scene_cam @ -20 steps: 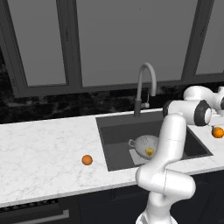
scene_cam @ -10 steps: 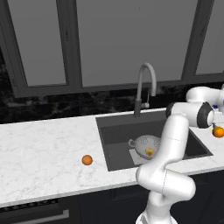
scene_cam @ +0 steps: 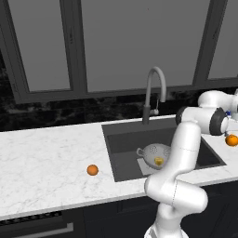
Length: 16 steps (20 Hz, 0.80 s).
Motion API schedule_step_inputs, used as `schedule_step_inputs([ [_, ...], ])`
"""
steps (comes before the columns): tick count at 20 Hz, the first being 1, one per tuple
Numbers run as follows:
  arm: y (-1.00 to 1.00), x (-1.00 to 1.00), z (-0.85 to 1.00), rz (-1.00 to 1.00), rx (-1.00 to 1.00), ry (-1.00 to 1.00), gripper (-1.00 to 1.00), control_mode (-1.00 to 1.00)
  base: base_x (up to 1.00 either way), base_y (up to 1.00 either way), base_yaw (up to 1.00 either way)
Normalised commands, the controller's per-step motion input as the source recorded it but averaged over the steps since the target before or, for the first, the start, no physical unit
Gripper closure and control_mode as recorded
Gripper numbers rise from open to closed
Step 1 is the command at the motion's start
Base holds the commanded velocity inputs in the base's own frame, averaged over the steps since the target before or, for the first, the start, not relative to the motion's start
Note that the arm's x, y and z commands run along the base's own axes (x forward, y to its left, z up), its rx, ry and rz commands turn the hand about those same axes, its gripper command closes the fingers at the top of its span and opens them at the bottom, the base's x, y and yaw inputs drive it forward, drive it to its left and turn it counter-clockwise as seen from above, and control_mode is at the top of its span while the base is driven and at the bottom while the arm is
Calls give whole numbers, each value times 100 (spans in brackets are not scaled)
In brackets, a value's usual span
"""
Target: Put the colander in the sink, put the kiwi, orange, tangerine in the colander, and turn on the sink faucet and pour water over the colander.
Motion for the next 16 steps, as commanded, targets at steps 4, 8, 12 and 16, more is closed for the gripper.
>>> schedule_step_inputs([
  [4, 1, -6, -3, 0, 0, 0, -100, -100, 0, 0, 0],
  [8, 0, 0, -31, 0, -1, 0, -100, -100, 0, 0, 0],
  [12, 0, 0, -17, 0, -6, -7, -100, -100, 0, 0, 0],
  [16, 0, 0, -18, 0, -9, -9, -100, -100, 0, 0, 0],
])
